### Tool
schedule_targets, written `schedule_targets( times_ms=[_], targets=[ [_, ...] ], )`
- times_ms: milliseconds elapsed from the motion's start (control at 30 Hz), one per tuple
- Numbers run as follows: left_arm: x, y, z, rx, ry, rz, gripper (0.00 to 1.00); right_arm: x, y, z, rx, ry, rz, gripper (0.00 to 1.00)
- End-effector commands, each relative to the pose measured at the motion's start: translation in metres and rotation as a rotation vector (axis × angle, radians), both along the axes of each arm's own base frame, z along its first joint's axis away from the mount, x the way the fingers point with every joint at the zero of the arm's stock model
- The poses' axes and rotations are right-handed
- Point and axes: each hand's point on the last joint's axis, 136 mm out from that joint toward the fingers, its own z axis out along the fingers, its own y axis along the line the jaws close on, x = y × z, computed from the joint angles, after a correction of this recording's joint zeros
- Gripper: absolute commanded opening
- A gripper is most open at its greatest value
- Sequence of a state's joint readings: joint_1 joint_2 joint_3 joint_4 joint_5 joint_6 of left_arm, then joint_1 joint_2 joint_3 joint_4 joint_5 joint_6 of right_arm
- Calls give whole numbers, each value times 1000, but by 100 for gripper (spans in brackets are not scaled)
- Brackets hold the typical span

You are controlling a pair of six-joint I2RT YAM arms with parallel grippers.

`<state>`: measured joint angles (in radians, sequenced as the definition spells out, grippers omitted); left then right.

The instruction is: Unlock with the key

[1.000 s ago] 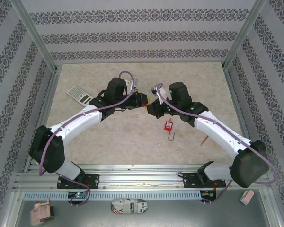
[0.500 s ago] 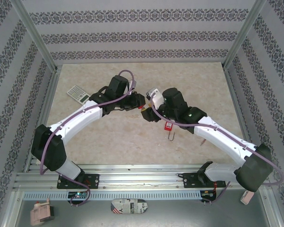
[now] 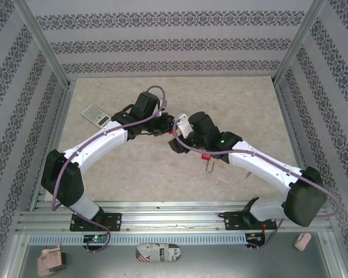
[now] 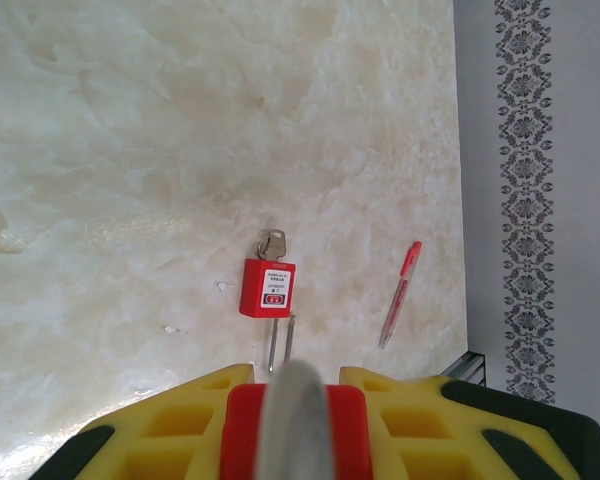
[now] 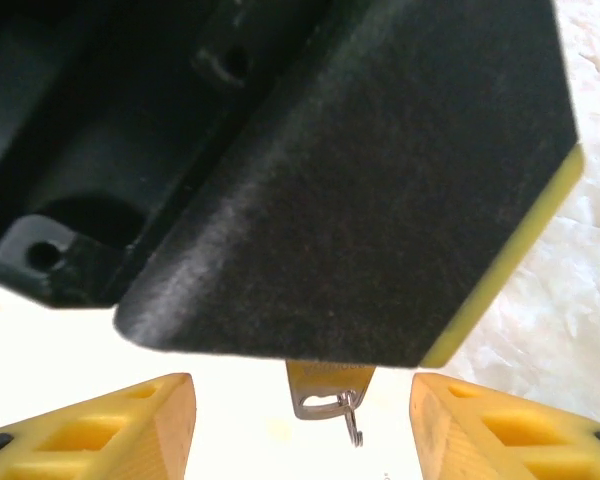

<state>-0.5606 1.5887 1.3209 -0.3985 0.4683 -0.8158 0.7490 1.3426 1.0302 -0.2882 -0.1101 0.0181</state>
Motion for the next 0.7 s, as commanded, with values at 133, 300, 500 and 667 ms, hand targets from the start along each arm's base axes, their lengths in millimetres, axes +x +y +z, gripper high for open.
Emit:
schedule_targets(
  times_ms=[133,300,500,667],
  targets=[
    [5,-5,13,-48,-5,-6,0,11,2,3,-43,-58,-11,57],
    [4,-7,13,-64,-1,-10,0,17,5,-4,-64,-57,-6,51],
    [0,-8,13,-81,-9,-23,0,23,8,2,-45,-75,-16,39],
    [-4,-11,13,-118,-41,-50,0,25,9,3,9,-30,-1,21]
  ],
)
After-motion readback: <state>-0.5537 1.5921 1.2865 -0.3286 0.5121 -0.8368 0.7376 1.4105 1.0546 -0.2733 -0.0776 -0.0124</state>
